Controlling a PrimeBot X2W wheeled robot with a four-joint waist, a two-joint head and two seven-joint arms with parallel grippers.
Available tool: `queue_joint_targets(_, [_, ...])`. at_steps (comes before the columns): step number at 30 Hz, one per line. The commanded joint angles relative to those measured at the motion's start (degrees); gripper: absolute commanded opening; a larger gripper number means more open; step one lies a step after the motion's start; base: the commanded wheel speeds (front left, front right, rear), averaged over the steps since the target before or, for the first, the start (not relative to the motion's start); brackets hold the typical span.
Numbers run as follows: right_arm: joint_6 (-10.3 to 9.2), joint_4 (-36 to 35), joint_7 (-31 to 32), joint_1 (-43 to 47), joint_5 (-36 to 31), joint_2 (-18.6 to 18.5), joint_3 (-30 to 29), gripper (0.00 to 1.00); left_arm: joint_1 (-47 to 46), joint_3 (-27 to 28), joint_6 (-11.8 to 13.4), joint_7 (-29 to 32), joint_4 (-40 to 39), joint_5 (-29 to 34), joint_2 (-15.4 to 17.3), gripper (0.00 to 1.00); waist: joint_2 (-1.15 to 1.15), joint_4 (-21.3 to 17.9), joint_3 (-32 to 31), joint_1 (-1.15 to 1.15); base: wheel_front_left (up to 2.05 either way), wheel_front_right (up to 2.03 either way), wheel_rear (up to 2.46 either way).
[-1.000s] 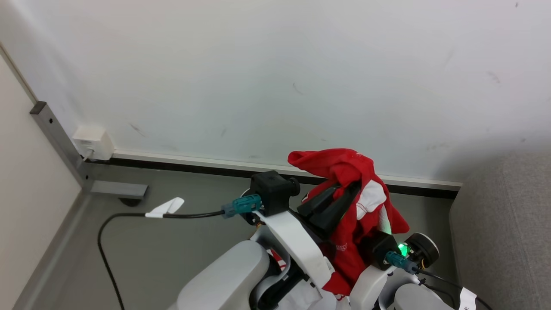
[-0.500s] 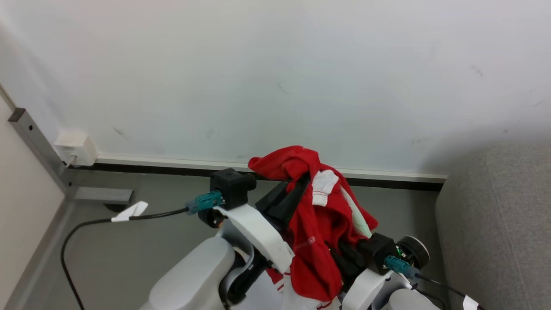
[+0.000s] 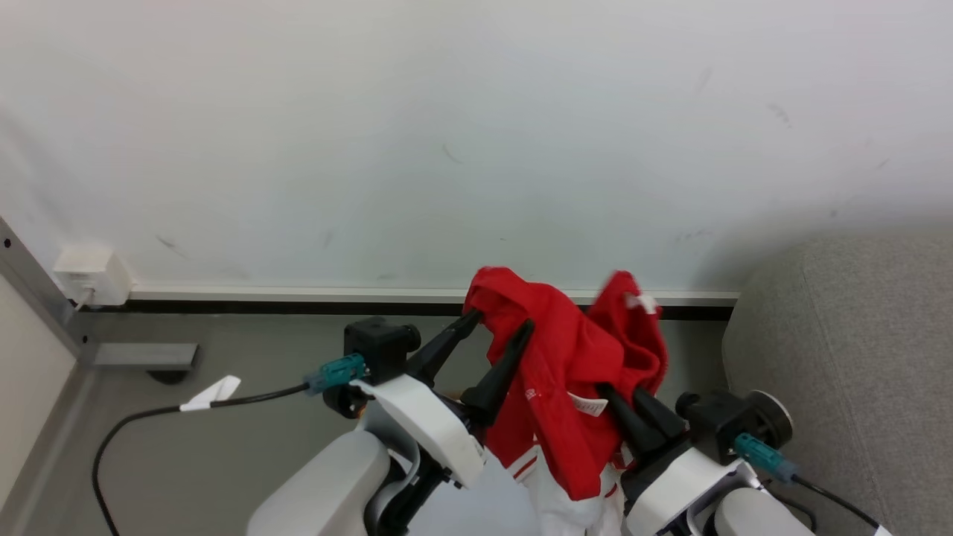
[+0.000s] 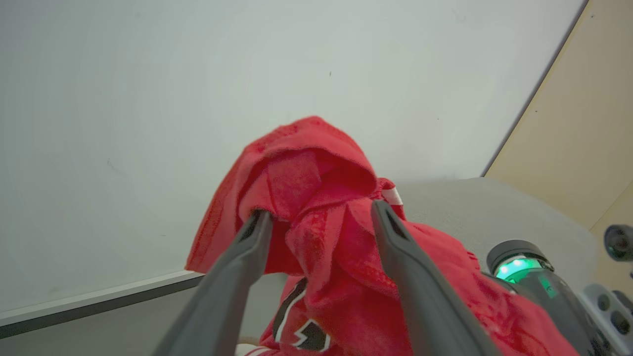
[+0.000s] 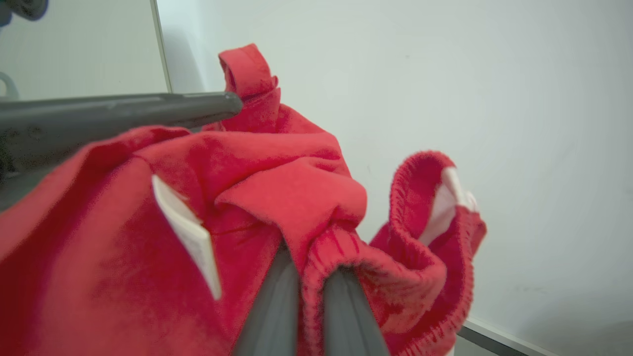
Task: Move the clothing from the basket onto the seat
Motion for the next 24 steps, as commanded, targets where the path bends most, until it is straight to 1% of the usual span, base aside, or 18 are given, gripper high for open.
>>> queue_joint_targets(1, [-0.12,-1.17,-0.03,0.87,-0.84,-1.02,-1.49,0.00,1.03,-0.04,-0.15,-0.55,-0.27,0.77,0.84,1.00,0.00,-0.58,-0.08,0.00,0.00,0.00,0.00])
queue_joint_targets(5, [-0.12,-3.76,-0.04,0.82,-1.62,-2.44,-4.83,0.00,2.18,0.14,-0.24,-1.06,-1.45,2.12,1.54,1.00,0.00,-1.89,-0.16,0.00,0.00,0.00,0.00])
queue_joint_targets(10, [-0.12,-6.56,-0.04,0.87,-2.81,-4.59,-9.01,0.00,3.64,0.45,-0.45,-1.30,-3.99,4.26,2.33,1.00,0.00,-4.61,-0.30,0.00,0.00,0.00,0.00])
queue_joint_targets(17, [-0.12,-11.13,-0.03,1.87,-4.85,-7.34,-15.06,0.00,6.39,1.85,-0.67,-1.34,-8.96,9.12,3.15,1.00,0.00,-10.49,0.09,0.00,0.00,0.00,0.00])
queue_joint_targets(18, [-0.12,-11.13,-0.03,1.87,-4.85,-7.34,-15.06,0.00,6.39,1.85,-0.67,-1.34,-8.96,9.12,3.15,1.00,0.00,-10.49,0.09,0.00,0.00,0.00,0.00])
queue_joint_targets(19, [-0.12,-11.93,-0.03,2.22,-4.81,-7.66,-16.02,0.00,6.77,1.90,-0.64,-1.35,-9.50,9.77,3.11,1.00,0.00,-11.29,0.19,0.00,0.00,0.00,0.00])
queue_joint_targets(24, [-0.12,-15.55,-0.02,3.28,-5.18,-8.92,-18.65,0.00,8.43,2.96,-0.65,-1.36,-11.29,13.34,3.65,1.00,0.00,-16.46,0.87,0.00,0.00,0.00,0.00])
